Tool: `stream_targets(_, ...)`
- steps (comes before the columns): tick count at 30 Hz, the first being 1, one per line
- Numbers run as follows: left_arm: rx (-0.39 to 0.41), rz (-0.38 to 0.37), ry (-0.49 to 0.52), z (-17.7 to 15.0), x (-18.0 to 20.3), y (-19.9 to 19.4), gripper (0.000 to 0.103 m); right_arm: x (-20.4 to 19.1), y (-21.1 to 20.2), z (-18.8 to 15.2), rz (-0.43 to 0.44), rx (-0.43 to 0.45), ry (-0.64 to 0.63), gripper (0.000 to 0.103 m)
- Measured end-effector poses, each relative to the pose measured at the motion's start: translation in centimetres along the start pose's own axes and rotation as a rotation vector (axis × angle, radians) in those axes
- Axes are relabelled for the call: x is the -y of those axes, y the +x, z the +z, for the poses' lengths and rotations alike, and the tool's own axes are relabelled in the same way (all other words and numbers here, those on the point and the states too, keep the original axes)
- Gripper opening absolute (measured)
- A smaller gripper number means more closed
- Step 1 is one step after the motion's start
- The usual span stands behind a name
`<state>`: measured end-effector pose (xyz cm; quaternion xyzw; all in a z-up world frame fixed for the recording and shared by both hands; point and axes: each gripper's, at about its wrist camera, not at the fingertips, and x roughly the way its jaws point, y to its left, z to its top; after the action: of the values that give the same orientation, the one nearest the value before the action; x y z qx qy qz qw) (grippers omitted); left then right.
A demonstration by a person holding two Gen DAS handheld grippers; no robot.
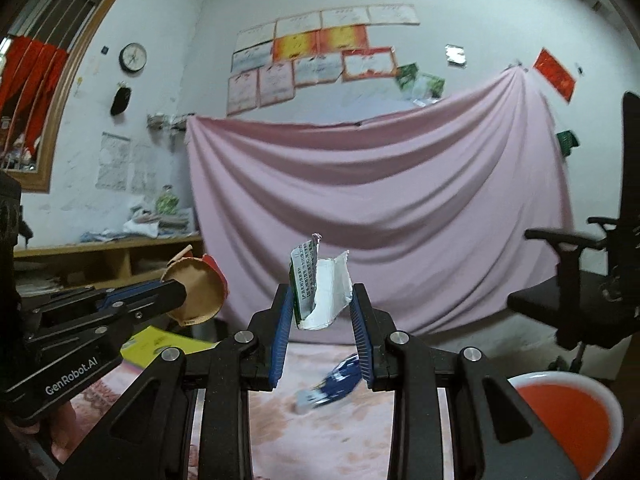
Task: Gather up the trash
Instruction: 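Lift both held items and carry them over the orange basin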
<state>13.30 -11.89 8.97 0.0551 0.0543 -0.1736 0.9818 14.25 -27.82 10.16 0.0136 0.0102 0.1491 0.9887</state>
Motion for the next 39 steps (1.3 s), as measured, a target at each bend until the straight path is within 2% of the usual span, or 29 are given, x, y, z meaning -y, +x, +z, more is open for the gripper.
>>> stream_targets(8, 0.030, -0.092, 0.043, 1.7, 4.4, 2.1, 0.003, 4.5, -1.6, 0.4, -0.117, 0.036, 0.041, 0.027)
stream_targets(16, 0.008, -0.182, 0.060, 2.2, 8.3, 4.7, 0.003, 8.6, -2.9, -0.2, -0.230, 0.028, 0.085, 0.027)
stream_targets(26, -0.108, -0.289, 0.007, 2.0, 11.7, 8.7, 0.003, 11.8, -3.4, -1.5, -0.310, -0.029, 0.121, 0.028)
stream_targets(39, -0.296, -0.400, -0.094, 1.1, 12.8, 13.2, 0.003, 15.0, -2.8, -3.5, -0.380, -0.149, 0.201, 0.028)
